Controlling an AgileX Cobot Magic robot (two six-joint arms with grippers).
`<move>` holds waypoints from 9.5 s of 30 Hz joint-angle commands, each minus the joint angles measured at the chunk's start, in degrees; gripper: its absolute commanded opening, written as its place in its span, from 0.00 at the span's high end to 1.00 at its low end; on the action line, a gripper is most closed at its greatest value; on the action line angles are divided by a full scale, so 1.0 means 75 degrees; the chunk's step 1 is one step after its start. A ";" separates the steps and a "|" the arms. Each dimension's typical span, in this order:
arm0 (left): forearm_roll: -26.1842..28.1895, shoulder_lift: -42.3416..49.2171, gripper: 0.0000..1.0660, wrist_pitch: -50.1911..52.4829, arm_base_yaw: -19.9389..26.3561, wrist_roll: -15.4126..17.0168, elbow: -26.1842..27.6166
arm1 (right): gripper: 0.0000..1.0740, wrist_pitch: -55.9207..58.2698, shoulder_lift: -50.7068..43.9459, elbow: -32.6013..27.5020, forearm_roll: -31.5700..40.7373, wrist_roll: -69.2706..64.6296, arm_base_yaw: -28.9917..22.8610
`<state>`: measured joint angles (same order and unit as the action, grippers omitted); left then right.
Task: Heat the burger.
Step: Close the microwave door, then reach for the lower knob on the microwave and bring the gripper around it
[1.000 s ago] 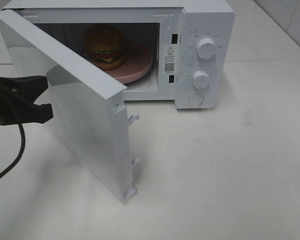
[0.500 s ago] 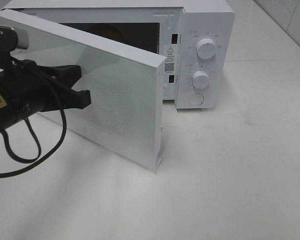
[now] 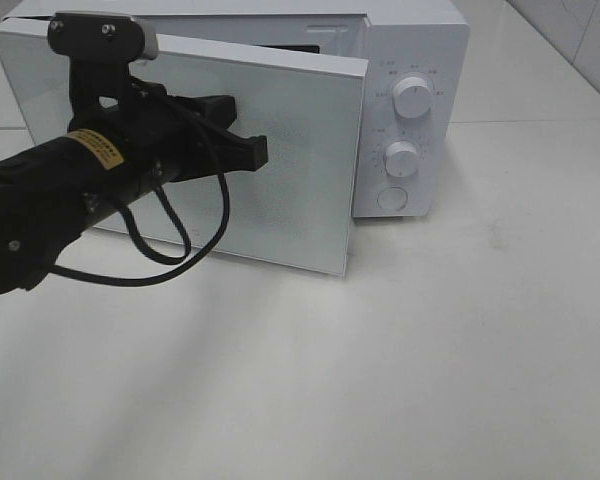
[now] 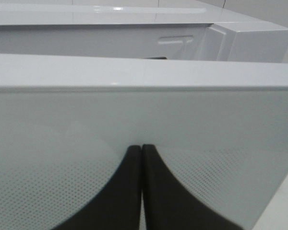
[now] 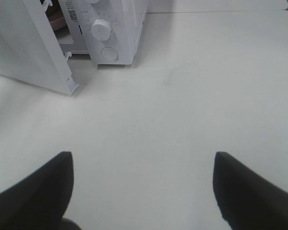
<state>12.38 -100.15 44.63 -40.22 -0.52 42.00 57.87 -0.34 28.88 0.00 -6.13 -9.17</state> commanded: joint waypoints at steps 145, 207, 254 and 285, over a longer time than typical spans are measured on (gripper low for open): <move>-0.0879 1.0993 0.06 -1.4125 0.5615 -0.0336 -0.1650 | 0.29 -0.0115 -0.0191 -0.0046 0.0000 0.0130 0.0046; -0.0863 1.3568 0.08 -1.4125 0.5615 -0.0336 -0.1650 | 0.30 -0.1688 0.0871 0.0306 0.0000 0.0092 0.0031; -0.0863 1.3568 0.08 -1.4125 0.5615 -0.0336 -0.1650 | 0.30 -1.1979 0.7953 -0.1169 0.0275 0.0290 0.0031; -0.0871 1.3568 0.08 -1.4125 0.5615 -0.0336 -0.1650 | 0.30 -1.7364 1.1734 -0.1917 0.5447 0.3186 -0.3254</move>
<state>5.67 0.29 -61.99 1.89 -3.04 29.79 -68.24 86.69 14.44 38.10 16.84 -30.77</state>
